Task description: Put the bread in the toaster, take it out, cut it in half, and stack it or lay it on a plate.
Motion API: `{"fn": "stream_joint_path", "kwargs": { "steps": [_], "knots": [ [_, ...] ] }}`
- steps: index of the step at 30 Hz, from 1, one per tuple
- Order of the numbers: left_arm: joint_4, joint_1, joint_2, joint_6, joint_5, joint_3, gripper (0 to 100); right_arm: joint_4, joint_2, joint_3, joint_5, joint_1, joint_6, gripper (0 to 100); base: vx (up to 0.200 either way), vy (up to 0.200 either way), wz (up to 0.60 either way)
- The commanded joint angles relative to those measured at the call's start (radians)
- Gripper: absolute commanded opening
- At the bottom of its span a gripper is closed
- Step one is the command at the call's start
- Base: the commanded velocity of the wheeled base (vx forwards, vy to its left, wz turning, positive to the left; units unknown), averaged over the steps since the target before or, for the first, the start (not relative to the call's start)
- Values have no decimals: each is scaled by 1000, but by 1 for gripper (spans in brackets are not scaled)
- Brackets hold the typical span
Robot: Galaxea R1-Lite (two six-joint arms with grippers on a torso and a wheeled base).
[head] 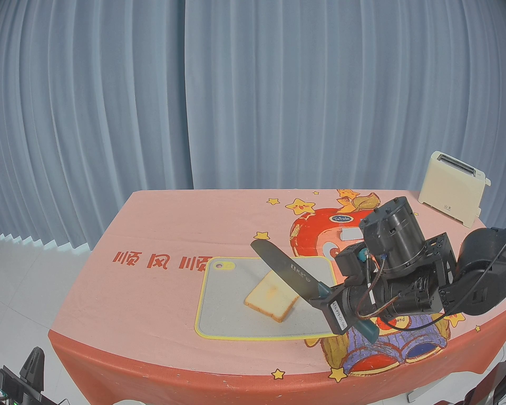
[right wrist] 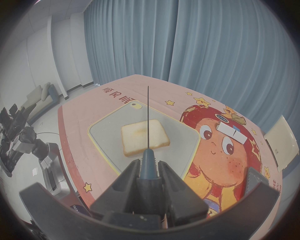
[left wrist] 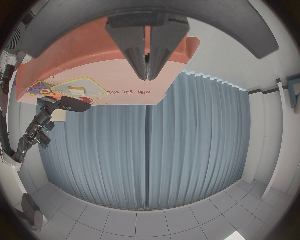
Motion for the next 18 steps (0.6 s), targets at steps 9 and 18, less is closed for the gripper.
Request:
{"fn": "stream_joint_path", "kwargs": {
  "steps": [9,18],
  "knots": [
    [-5,0,2,-1,1,18,0,0,31,4,0,9,-1,0,0,0,0],
    [-8,-1,0,9,-2,18,0,0,51,5,-1,26,1,0,0,0,0]
  ]
}}
